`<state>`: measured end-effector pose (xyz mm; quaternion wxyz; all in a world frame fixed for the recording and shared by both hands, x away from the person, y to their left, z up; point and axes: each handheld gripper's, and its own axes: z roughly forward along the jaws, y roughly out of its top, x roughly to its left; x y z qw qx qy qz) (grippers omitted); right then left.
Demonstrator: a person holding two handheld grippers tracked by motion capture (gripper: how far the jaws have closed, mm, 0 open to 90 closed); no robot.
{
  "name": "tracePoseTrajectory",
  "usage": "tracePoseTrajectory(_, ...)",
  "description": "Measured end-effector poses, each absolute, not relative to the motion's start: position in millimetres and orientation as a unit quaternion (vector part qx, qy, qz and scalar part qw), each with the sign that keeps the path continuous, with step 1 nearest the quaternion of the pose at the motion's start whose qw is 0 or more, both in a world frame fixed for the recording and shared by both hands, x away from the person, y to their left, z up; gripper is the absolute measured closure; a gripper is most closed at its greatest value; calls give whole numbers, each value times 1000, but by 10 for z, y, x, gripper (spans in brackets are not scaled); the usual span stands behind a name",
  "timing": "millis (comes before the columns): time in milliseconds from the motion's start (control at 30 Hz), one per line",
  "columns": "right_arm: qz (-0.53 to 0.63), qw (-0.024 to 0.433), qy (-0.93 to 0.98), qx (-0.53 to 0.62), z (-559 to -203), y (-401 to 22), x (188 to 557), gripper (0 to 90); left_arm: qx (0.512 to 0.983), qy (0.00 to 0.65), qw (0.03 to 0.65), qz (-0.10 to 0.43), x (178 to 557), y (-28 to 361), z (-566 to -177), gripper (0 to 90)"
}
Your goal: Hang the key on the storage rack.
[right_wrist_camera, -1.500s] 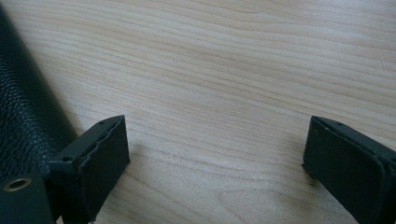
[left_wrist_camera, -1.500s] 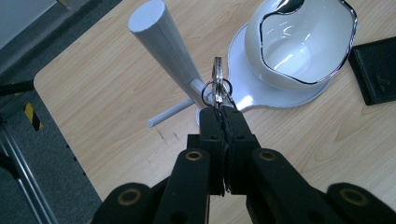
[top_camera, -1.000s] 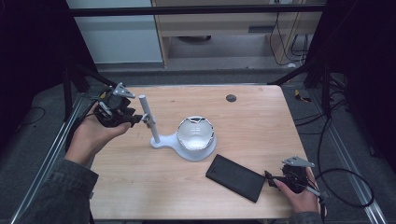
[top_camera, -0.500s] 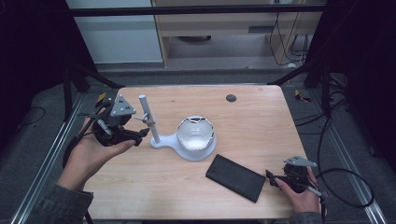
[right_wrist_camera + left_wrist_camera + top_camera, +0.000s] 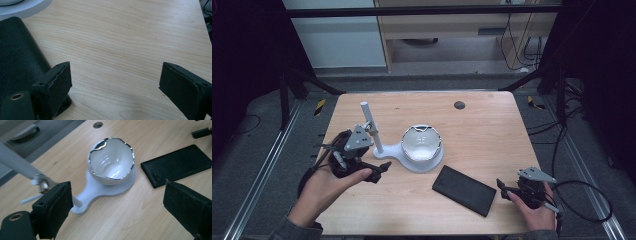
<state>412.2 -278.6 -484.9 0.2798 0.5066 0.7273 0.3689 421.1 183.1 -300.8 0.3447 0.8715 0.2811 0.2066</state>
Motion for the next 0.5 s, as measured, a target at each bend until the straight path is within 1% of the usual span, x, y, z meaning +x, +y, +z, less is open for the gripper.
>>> tracePoseTrajectory(100, 375, 282, 731, 495, -4819, -2746, 4083, 107, 875, 273, 352, 190, 4177, 1710, -3165, 88)
tracePoseTrajectory(133, 377, 282, 731, 493, -4809, -2728, 4066, 106, 875, 273, 352, 190, 4177, 1710, -3165, 88)
tracePoseTrajectory(200, 379, 285, 735, 485, -4798, -2704, 4041, 103, 881, 262, 350, 181, 4162, 1590, -3301, 88)
tracePoseTrajectory(400, 381, 283, 743, 472, -4792, -2641, 3993, 96, 887, 251, 354, 157, 4164, 1401, -3514, 92)
tracePoseTrajectory(500, 386, 278, 744, 468, -4773, -2593, 3974, 92, 881, 256, 372, 144, 4160, 1330, -3639, 93)
